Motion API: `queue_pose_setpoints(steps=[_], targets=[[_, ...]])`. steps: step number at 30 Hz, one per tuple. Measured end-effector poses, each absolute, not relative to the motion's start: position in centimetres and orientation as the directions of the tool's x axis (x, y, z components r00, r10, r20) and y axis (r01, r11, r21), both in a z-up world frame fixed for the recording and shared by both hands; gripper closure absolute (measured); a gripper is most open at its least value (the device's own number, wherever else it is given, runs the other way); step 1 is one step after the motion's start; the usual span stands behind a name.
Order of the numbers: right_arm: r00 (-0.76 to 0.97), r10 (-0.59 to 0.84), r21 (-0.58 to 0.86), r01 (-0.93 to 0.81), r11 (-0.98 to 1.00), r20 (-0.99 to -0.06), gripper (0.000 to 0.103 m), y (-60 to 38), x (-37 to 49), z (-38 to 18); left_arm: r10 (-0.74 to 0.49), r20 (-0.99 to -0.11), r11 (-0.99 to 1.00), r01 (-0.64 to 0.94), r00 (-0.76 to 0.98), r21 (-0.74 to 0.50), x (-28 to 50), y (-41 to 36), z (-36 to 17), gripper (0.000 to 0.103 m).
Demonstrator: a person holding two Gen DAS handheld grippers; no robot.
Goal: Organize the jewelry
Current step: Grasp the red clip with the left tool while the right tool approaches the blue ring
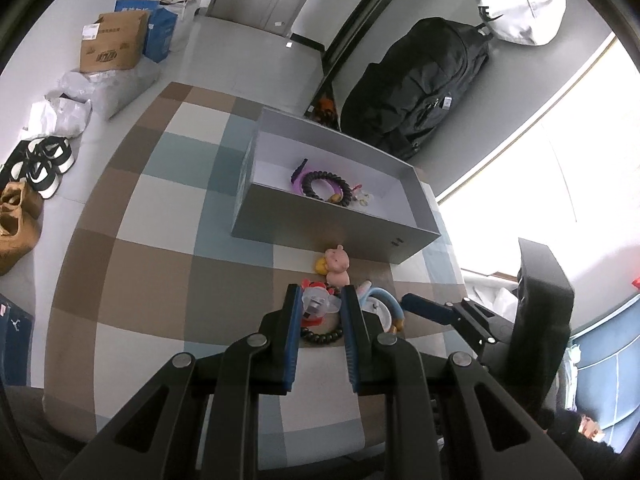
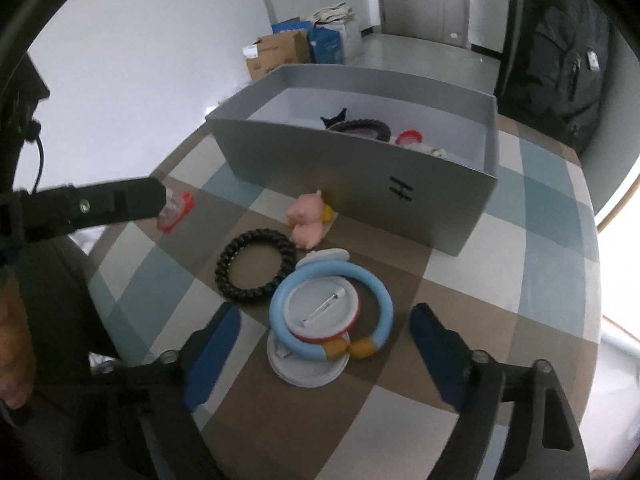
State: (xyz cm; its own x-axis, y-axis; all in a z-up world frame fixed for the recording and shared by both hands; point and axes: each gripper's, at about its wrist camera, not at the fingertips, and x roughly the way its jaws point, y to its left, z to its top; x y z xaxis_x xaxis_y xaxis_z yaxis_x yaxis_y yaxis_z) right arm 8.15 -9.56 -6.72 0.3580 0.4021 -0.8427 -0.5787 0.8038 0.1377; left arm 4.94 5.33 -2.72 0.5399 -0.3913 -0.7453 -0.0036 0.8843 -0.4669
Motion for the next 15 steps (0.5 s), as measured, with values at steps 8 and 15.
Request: queue_pose_setpoints(steps=[8, 15], targets=[[0.363, 0.414, 0.148, -0.576, 0.804, -0.835, 0.041, -9.9, 8.2, -6.5, -0.397, -0.743, 0.880, -0.005, 0.538, -0.474, 4.9, 5.5, -2.7, 0.088], [0.387, 0.467, 0.213, -0.544, 0.812, -0.795, 0.041, -11.4, 8.2, -5.0, -0.402, -0.741, 0.879, -0.001, 0.538, -0.477, 4.8, 5.3, -2.6, 0.088]])
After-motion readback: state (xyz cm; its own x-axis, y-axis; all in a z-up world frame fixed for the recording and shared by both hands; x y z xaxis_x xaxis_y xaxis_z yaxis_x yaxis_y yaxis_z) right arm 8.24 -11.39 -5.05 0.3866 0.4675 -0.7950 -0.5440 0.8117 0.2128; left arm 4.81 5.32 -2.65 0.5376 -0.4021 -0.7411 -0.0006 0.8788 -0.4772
